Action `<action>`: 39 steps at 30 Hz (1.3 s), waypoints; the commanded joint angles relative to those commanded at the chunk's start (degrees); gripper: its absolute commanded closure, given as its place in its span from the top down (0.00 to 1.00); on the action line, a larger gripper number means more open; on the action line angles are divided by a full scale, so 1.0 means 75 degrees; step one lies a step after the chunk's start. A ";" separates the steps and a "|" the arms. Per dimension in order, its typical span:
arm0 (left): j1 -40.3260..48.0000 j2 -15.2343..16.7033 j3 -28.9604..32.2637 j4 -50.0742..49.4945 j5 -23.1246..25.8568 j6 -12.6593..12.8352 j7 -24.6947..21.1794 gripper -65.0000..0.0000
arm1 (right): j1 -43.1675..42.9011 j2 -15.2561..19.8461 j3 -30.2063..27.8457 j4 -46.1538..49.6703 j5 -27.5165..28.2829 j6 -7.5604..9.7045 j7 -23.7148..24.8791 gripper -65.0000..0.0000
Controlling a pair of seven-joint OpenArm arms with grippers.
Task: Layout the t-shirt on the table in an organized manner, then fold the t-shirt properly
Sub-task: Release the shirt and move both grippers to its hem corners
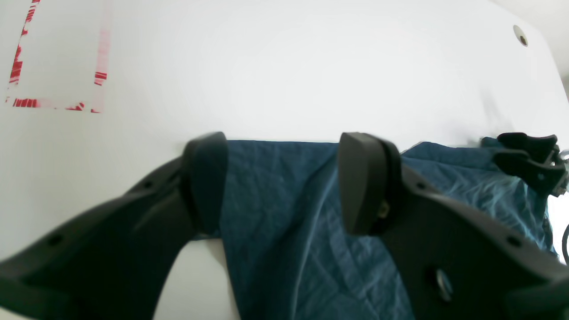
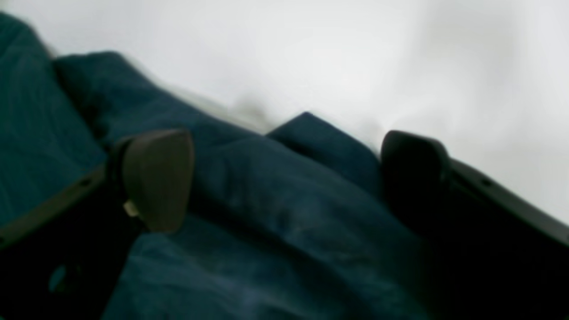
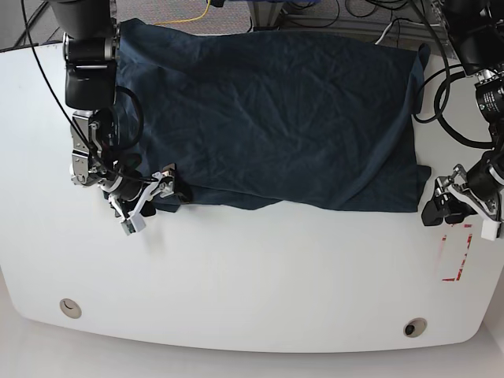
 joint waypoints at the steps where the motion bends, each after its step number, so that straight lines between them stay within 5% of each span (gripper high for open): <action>1: 0.0000 0.0000 0.0070 0.0000 0.0000 0.0000 0.0000 0.57 | -0.0012 -0.0070 0.0000 0.0035 -0.0047 0.0000 0.0000 0.99; 15: 0.0023 0.0082 0.0328 0.0000 0.0000 0.0000 0.0000 0.57 | -0.0012 -0.0129 0.0000 0.0316 0.0000 0.0000 -0.0023 0.31; 22: 0.0082 0.0094 0.0328 -0.0012 0.0000 0.0000 0.0000 0.57 | -0.0188 -0.0129 0.0000 0.1172 0.0000 0.0000 -0.0598 0.08; 39: 0.0094 0.0094 0.0586 -0.0012 0.0012 0.0000 -0.0023 0.57 | -0.0258 -0.0117 0.0035 0.3247 -0.0047 0.0000 -0.1090 0.00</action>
